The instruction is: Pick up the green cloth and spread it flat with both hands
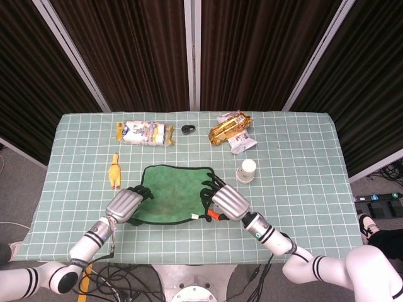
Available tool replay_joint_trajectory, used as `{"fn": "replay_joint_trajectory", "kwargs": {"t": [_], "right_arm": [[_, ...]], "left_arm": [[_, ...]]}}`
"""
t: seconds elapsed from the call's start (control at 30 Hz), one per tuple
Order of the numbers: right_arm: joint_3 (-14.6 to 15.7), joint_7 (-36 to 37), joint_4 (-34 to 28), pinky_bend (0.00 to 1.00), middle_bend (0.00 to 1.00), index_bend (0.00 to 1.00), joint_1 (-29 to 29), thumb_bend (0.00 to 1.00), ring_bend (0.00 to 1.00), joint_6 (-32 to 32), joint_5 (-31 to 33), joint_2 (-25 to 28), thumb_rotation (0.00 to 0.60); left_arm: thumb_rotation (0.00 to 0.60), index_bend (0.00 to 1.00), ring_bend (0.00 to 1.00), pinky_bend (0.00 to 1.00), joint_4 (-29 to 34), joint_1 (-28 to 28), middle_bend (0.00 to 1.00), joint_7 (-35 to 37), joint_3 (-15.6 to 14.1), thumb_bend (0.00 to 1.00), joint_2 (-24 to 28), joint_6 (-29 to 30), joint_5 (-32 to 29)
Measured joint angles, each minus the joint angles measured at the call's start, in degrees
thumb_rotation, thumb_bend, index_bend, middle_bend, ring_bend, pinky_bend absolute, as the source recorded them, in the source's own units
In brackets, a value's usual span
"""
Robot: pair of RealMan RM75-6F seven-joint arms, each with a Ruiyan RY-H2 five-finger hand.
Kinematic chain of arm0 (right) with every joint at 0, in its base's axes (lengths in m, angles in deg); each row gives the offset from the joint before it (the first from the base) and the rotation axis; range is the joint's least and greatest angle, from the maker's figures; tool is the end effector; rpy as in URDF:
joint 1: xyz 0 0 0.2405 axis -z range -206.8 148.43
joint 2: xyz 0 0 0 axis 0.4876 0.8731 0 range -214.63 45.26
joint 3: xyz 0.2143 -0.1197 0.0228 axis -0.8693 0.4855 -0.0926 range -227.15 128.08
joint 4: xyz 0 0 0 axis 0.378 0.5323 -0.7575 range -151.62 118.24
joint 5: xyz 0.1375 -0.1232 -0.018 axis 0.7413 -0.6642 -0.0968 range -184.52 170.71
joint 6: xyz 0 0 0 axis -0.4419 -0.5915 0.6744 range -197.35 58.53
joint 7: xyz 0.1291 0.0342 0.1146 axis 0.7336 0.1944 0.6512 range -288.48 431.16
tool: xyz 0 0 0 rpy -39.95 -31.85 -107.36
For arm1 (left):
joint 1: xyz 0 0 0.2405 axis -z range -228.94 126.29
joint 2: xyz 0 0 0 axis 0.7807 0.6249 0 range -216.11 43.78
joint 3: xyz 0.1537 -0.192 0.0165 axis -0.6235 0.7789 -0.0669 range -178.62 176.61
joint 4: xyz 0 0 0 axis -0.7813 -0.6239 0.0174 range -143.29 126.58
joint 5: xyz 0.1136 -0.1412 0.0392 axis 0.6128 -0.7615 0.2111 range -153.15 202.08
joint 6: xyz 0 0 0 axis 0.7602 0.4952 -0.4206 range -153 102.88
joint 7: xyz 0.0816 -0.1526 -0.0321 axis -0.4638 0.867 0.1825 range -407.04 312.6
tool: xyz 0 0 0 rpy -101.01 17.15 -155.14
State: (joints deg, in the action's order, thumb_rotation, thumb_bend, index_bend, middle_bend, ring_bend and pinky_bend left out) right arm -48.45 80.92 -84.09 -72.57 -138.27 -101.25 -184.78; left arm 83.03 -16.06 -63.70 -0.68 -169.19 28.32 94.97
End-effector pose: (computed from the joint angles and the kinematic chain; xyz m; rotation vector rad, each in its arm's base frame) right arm -0.0970 -0.3107 -0.0514 2.1201 -0.8378 1.3725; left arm -0.1833 0.2946 -0.0133 -2.0213 -1.0546 -0.7699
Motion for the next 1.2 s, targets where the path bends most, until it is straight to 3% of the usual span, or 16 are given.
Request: {"fn": "replay_joint_trajectory", "kwargs": {"t": [0.17,0.37,0.53,0.7,0.8,0.87,0.93,1.0,1.13,1.2], "right_arm": [[0.7,-0.9,1.0,0.01,0.37,0.85,0.6,0.43,0.15,-0.6,-1.6,-0.5,0.600],[1.1,-1.3,1.5,0.01,0.36,0.85,0.9,0.43,0.14,-0.5,-2.6,-0.7,0.600],[2.0,-2.0,1.7,0.00,0.36,0.85,1.3,0.43,0.13,0.4,-3.2,-1.0,0.600],[2.7,-2.9,1.4,0.00,0.33,0.82,1.6,0.39,0.11,1.1,-3.7,-0.9,0.600],[3.0,-4.5,0.9,0.00,0.28,0.69,1.9,0.28,0.08,1.6,-3.7,-0.6,0.594],[3.3,-5.8,0.0,0.00,0.24,0.33,2.1,0.16,0.05,2.5,-3.5,-0.1,0.542],[3.6,-7.5,-1.1,0.00,0.20,0.20,2.5,0.07,0.02,3.5,-3.0,0.5,0.475],[3.9,-9.0,-2.4,0.00,0.17,0.31,2.8,0.01,0.00,4.7,-2.4,1.1,0.401],[4.4,-11.9,-5.8,0.00,0.10,0.16,3.6,0.00,0.00,7.9,-0.1,2.8,0.277],[4.5,-12.6,-7.3,0.00,0.08,0.10,3.9,0.00,0.00,8.9,0.9,3.6,0.246]], "left_arm": [[0.403,0.19,0.10,0.28,2.4,0.0,0.16,1.0,0.1,0.00,1.7,-0.3,0.1],[0.401,0.19,0.10,0.27,5.4,-0.3,0.16,3.3,0.1,0.00,4.4,-0.2,1.5],[0.502,0.18,0.10,0.27,7.8,-0.6,0.16,6.5,-0.1,0.00,7.2,-0.3,3.2],[0.552,0.18,0.10,0.27,9.6,-1.3,0.15,8.6,-0.4,0.00,9.8,0.7,5.5],[0.563,0.18,0.10,0.27,10.1,-1.6,0.16,9.6,-0.5,0.00,10.6,1.1,6.1],[0.565,0.18,0.10,0.27,10.2,-1.8,0.15,10.3,-0.5,0.00,10.9,1.2,6.3],[0.570,0.18,0.10,0.27,10.3,-1.9,0.15,11.0,-0.4,0.00,11.1,1.2,6.4],[0.575,0.18,0.10,0.27,10.2,-2.0,0.16,11.6,-0.4,0.00,11.2,1.2,6.3],[0.579,0.18,0.10,0.27,9.7,-2.3,0.16,12.6,-0.2,0.00,11.3,1.2,6.2],[0.581,0.18,0.10,0.27,9.6,-2.4,0.16,13.0,-0.2,0.00,11.4,1.2,6.2]]}}
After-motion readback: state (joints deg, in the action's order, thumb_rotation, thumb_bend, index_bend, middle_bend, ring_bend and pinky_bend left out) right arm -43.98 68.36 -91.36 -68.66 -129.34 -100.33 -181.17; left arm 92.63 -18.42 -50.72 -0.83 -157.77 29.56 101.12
